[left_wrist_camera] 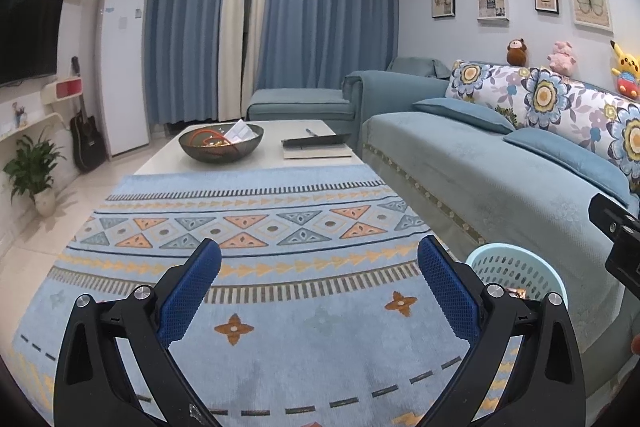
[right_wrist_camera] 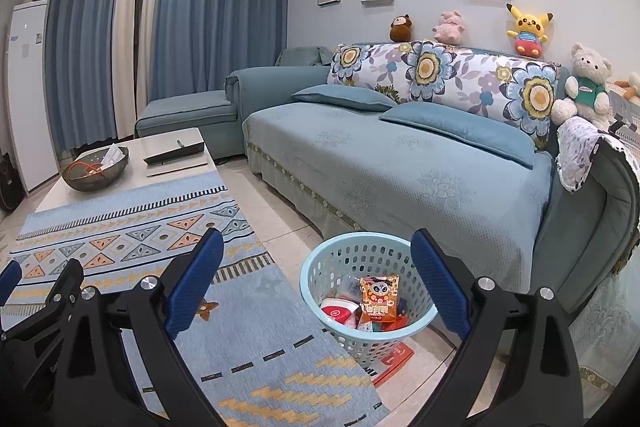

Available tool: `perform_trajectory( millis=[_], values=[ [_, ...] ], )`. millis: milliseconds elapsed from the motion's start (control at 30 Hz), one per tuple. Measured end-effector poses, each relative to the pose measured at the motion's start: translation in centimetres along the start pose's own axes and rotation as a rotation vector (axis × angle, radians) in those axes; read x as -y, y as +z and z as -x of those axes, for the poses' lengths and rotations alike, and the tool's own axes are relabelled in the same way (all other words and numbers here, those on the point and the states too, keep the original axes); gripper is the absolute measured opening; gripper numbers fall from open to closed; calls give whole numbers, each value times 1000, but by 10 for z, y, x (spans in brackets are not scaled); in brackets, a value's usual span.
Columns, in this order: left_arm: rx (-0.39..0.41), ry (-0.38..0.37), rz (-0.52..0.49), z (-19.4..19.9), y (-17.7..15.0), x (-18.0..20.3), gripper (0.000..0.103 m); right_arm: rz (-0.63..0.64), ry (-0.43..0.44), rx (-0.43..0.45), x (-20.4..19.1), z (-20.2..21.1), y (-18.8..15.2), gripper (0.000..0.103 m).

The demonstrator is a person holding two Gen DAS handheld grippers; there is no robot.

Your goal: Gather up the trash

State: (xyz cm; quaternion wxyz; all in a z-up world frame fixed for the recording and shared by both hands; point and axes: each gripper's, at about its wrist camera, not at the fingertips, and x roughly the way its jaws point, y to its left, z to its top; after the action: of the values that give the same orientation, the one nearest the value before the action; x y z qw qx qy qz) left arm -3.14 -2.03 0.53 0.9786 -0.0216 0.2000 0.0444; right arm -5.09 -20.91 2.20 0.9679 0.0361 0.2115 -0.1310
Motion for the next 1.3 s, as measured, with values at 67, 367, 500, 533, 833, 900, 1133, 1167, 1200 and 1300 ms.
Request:
perform_trajectory(
  millis=[67,367,500,533,833,900,1133,1167,1200,1300],
  values=[
    [1,2,1,0,0,0,95,-3,2,-2,1,0,0,90],
    [3,-4,18,0,-3,-2,95,0,10,-7,2,-2,0,90],
    [2,-4,16,1,-2,-2,95,5,11,-9,2,-2,0,90],
    [3,-5,14,1,-2,-3,95,5,11,-10,2,-3,-1,90],
    [-5,-11,10,0,-3,-5,95,-7,25,-27,4,-6,-1,90],
    [-6,-12,12,1,-2,-6,95,-9,26,-29,4,-6,-1,90],
    [-13,-20,18,0,-1,-6,95,-9,27,-31,4,-7,-1,90],
    [-14,-20,18,0,-1,-6,95,-9,27,-31,4,-7,-1,90],
    [-14,-20,18,1,-1,-6,95,-9,26,-31,4,-7,-1,90],
    [-19,-25,23,0,-1,-7,95,-9,28,-33,5,-7,-1,90]
  ],
)
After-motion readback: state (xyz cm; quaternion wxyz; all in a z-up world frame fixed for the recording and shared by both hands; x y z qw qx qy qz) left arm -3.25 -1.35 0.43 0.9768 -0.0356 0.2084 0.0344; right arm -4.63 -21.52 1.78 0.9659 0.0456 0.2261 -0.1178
